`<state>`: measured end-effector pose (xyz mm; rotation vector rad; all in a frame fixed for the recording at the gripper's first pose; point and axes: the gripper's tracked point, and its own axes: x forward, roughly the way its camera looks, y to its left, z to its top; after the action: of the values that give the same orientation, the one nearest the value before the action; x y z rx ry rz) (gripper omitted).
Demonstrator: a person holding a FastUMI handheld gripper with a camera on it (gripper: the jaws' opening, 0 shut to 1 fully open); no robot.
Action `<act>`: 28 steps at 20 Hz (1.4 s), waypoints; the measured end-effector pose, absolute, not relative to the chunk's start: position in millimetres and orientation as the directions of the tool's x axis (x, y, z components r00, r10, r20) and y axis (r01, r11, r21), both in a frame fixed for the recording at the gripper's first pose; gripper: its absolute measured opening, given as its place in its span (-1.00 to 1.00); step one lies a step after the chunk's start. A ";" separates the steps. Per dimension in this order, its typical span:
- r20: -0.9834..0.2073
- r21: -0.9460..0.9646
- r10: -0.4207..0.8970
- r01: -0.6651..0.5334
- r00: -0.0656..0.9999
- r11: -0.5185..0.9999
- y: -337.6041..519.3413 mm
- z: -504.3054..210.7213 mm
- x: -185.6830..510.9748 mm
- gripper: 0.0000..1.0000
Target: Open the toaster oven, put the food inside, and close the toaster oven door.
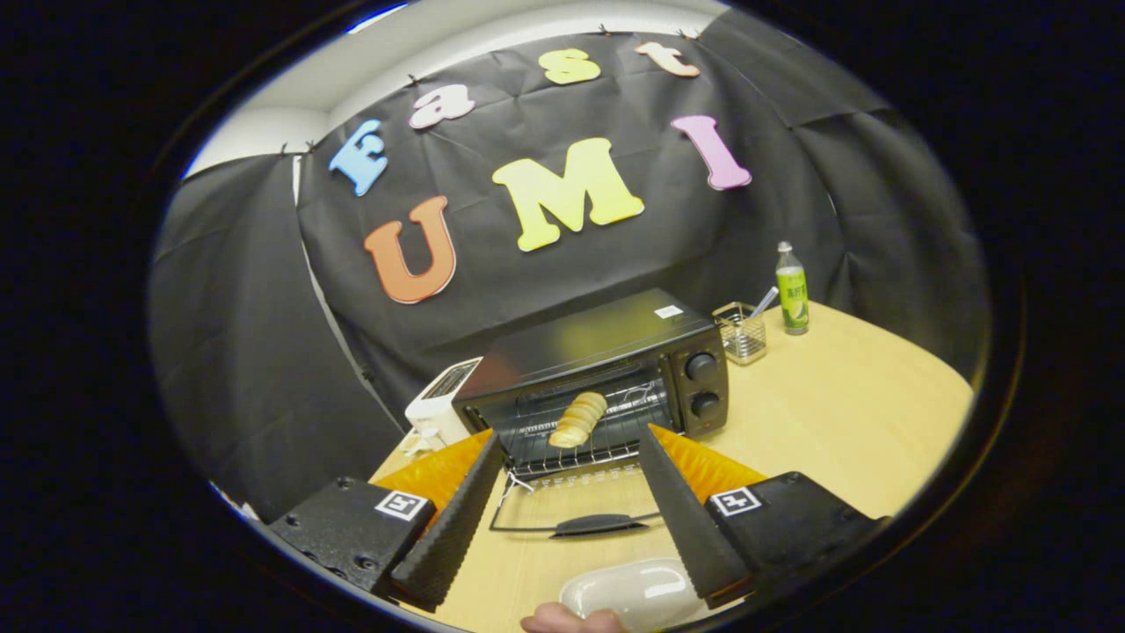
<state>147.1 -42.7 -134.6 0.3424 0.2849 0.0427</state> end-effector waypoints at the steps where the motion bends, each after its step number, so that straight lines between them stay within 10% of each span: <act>1: -0.277 0.304 0.079 0.009 0.958 0.953 -43.5 -137.8 138.8 1.00; 28: -0.731 0.121 0.072 0.025 0.679 0.992 -7.5 -347.1 167.4 1.00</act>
<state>167.4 -7.5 -347.1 0.1249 0.8249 0.0263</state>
